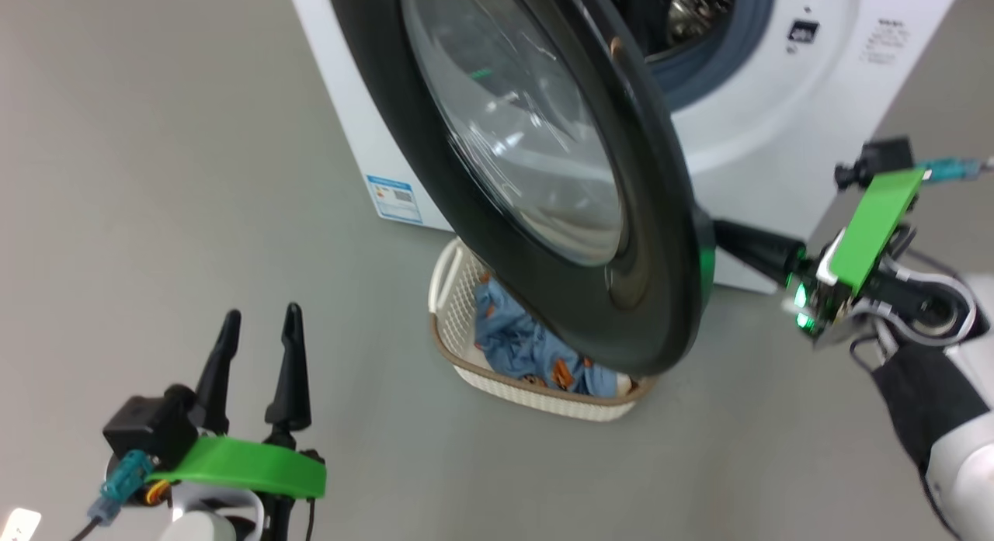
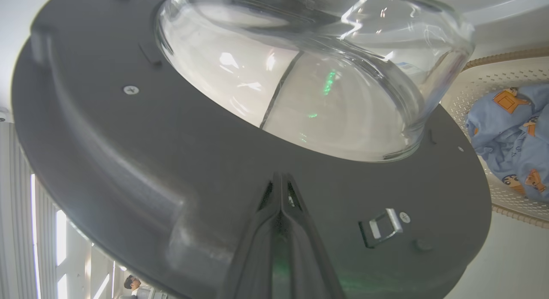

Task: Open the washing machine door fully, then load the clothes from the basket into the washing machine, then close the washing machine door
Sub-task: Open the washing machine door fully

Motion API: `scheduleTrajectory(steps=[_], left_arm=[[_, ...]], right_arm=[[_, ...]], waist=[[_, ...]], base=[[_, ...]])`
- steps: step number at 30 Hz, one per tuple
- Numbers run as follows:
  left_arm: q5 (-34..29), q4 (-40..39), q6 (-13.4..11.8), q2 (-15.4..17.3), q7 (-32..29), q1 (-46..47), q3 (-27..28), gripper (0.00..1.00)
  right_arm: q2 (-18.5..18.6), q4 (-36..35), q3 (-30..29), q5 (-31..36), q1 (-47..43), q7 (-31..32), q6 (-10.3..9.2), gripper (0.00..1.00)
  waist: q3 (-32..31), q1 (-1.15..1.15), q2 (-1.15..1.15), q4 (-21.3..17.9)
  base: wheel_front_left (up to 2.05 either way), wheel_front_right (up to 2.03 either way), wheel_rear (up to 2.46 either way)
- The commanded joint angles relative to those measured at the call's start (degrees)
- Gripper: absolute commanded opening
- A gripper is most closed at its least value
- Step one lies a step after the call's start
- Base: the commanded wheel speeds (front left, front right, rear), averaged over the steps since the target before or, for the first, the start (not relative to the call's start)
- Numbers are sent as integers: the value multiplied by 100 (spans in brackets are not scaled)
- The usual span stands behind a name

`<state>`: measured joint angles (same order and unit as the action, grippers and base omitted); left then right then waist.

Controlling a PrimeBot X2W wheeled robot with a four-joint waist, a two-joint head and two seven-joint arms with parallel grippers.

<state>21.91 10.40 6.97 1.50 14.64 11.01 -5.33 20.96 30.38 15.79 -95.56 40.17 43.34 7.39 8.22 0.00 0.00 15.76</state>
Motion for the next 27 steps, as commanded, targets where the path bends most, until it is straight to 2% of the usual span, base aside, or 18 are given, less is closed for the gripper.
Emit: scheduleTrajectory(steps=[1,16,27], left_arm=[[-62,-96,-29,138,36,0,157,100],[-123,-19,-43,138,36,-137,117,100],[-142,-48,-36,138,36,-113,178,100]], right_arm=[[-88,-202,44,-47,-134,62,10,0],[-422,-454,54,-97,-824,352,10,0],[-609,-417,22,-9,-794,447,10,0]], waist=[[-241,0,0,236],[-478,0,0,931],[-445,0,0,1026]], base=[[0,0,0],[0,0,0],[0,0,0]])
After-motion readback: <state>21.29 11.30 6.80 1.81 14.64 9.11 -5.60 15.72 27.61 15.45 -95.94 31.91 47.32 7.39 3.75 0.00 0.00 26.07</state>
